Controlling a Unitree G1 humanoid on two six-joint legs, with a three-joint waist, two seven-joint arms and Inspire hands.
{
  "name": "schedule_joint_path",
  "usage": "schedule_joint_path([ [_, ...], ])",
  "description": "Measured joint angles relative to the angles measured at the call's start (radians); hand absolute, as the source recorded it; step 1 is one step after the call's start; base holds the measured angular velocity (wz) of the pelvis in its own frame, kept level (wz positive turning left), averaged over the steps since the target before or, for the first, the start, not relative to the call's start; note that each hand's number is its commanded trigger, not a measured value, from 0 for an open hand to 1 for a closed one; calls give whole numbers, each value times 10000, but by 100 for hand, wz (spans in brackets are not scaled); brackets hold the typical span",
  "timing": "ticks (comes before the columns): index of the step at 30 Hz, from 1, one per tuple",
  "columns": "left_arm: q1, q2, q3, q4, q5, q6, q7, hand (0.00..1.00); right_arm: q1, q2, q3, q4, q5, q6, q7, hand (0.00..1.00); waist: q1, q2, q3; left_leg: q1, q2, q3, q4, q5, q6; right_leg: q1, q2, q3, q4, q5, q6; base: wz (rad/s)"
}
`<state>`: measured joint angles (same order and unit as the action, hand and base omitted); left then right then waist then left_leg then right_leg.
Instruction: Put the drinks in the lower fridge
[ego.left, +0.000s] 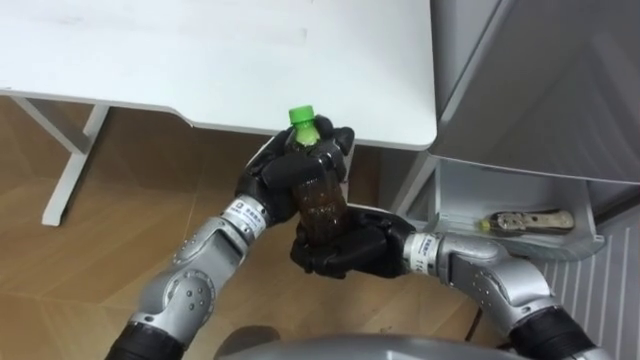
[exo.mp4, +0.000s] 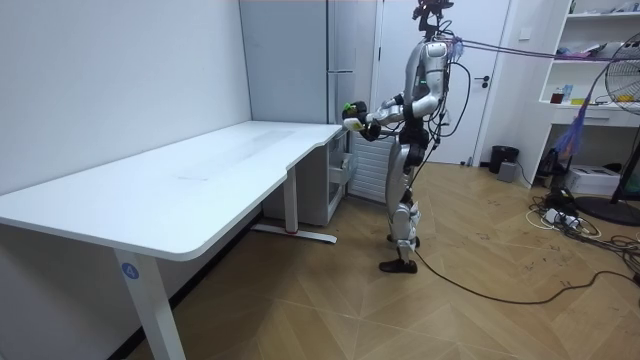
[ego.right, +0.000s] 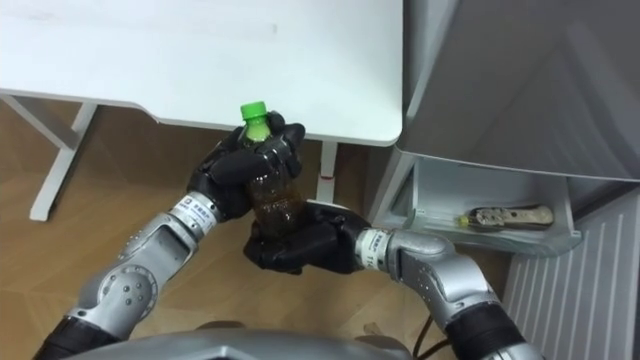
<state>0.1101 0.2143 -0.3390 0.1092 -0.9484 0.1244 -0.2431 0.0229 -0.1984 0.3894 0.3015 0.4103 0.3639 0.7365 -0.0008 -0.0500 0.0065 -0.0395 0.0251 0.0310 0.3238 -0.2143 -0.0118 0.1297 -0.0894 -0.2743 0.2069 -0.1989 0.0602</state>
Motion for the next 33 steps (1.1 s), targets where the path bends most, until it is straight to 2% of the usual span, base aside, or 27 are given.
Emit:
schedule_joint_path([
  [3, 0, 58, -21, 0, -255, 5, 108, 100, 1, -10, 36, 0, 136, 0, -49, 100, 76, 8, 8, 12, -4, 0, -14, 0, 0, 29, 0, -4, -22, 0, -1, 0],
  [4, 0, 73, -31, 0, -297, 5, 125, 53, 1, -7, 42, 0, 142, 1, -57, 100, 75, 10, 9, 17, -4, 0, -13, 0, 0, 37, 0, -6, -26, 0, -1, 3],
  [5, 0, 73, -39, 0, -310, 5, 157, 0, 1, -8, 46, 0, 153, 7, -68, 100, 85, 21, 21, 34, -6, -2, -13, 0, 0, 64, 0, -14, -33, 0, -1, 0],
  [11, 1, 74, -32, 0, -363, 8, 164, 0, 10, -15, 0, -11, 150, 9, -58, 100, 45, 121, 102, 141, -11, -6, -134, 4, -4, 112, 2, -3, -31, -2, 2, 0],
  [13, 0, 78, -31, 0, -431, 26, 152, 0, 13, -79, -8, -65, 153, 9, -48, 100, 54, 125, 97, 157, -11, -14, -140, 4, -4, 117, 3, -15, -31, -2, 3, 0],
  [18, -1, 77, 34, 1, -742, 381, 23, 0, 45, -281, -113, -197, 111, 131, 132, 100, -12, 129, 92, 165, -16, -12, -157, 2, -5, 129, 0, -17, -37, -2, 3, 1],
  [21, 11, 84, 36, 166, -739, 516, -330, 0, 453, -389, -253, -558, 77, 213, 57, 100, 28, 143, 86, 359, -21, -9, -200, 2, -5, 291, -7, -21, -35, -4, 7, 1],
  [22, 14, 93, 34, 285, -739, 617, -484, 0, 541, -449, -285, -560, 77, 233, 70, 100, -85, 146, 58, 363, -24, -14, -224, -7, 0, 358, -7, -34, -48, -7, 11, 4],
  [25, 27, 42, 46, 487, -777, 714, -680, 0, 603, -592, -288, -560, 79, 239, 83, 100, -223, 139, 50, 518, -45, -16, -279, -5, 3, 478, -15, 1, -90, -10, 17, 3],
  [28, 86, 21, 219, 615, -777, 1098, -995, 0, 838, -652, -339, -653, 92, 262, 89, 100, -449, 49, -32, 716, -69, 22, -320, -1, 0, 730, -14, -36, -338, -10, 16, -4],
  [30, 59, -109, 245, 834, -691, 1295, -1200, 0, 1184, -662, -533, -830, 117, 424, 80, 100, -677, -12, -72, 932, -75, 85, -357, -1, 0, 1001, -21, -31, -416, -10, 16, 0],
  [33, 45, -119, 355, 909, -520, 1628, -1559, 0, 1500, -661, -652, -1041, 203, 594, 74, 100, -886, -175, -154, 1156, -76, 115, -400, -3, -3, 1158, -11, -23, -574, -8, 14, -6],
])
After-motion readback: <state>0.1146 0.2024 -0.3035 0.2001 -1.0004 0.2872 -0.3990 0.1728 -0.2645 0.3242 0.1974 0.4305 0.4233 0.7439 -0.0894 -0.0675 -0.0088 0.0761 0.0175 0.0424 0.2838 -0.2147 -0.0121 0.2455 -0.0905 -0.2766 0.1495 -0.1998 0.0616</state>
